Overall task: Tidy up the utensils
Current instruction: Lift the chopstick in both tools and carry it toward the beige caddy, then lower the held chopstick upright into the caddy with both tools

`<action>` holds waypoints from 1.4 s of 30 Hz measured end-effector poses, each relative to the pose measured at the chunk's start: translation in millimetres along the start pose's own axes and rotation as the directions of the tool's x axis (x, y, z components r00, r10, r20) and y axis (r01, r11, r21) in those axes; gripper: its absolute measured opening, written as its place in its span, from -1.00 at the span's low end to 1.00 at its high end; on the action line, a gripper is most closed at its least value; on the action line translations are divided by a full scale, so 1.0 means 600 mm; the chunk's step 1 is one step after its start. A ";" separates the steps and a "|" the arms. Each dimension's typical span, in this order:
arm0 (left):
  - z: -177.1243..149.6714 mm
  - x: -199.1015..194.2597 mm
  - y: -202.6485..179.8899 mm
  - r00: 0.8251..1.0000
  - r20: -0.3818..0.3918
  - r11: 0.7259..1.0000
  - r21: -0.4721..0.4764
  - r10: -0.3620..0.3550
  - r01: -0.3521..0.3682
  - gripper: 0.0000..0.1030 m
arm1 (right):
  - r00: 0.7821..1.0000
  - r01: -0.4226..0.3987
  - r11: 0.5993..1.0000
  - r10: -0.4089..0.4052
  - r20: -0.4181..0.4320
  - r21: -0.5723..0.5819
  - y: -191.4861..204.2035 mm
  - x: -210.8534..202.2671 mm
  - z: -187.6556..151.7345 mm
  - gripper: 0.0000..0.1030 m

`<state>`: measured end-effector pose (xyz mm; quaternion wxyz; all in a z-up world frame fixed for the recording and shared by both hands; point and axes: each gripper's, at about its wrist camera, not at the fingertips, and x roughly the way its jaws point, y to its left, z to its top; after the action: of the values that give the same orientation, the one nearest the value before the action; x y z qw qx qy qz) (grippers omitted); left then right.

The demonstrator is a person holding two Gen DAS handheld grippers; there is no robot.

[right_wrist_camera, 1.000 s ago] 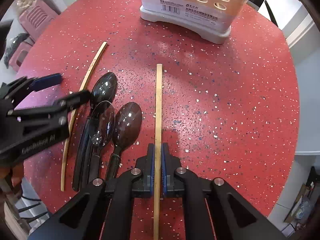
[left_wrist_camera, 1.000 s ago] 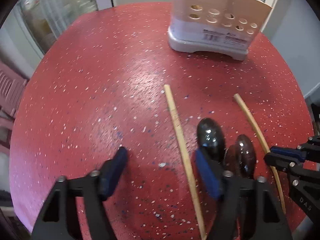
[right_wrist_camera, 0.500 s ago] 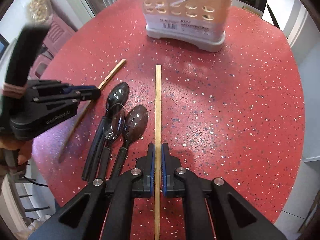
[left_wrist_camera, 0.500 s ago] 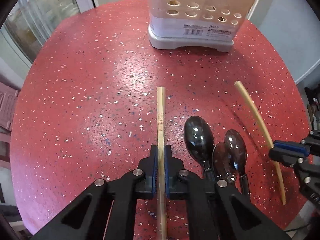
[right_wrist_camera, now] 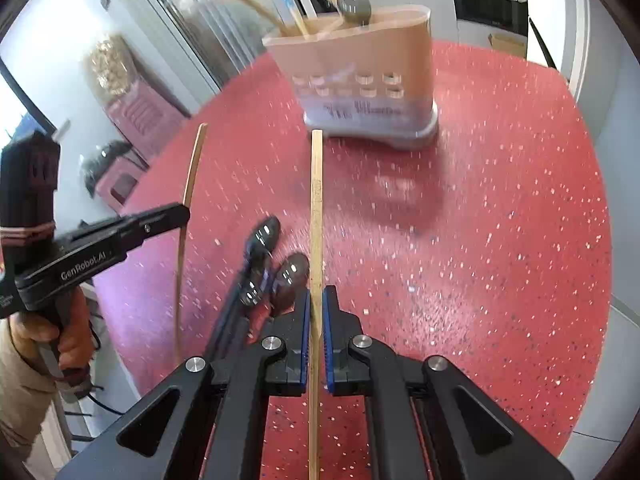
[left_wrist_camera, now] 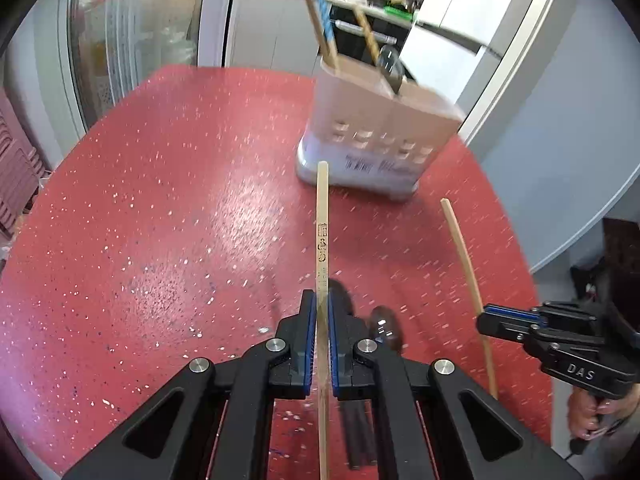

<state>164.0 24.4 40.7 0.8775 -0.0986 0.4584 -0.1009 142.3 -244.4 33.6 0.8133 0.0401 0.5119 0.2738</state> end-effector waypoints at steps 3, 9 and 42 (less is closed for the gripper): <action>0.006 -0.031 -0.005 0.999 0.037 1.000 -0.011 -0.028 0.029 -0.35 | 0.999 -0.013 1.000 0.014 0.047 -0.006 0.001 -0.030 0.008 -0.87; 0.032 -0.077 -0.018 0.990 0.121 0.998 -0.008 -0.068 0.070 -0.35 | 0.993 -0.026 1.000 0.025 0.114 0.003 0.003 -0.065 0.040 -0.87; 0.372 -0.054 -0.072 0.909 0.410 0.997 0.032 -0.072 0.065 -0.35 | 0.918 0.035 0.999 -0.037 0.396 0.011 -0.019 -0.086 0.369 -0.88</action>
<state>326.5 9.7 202.4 0.9510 -0.1256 0.2592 -0.1128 319.4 -231.4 176.5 0.9048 0.0868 0.3380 0.2442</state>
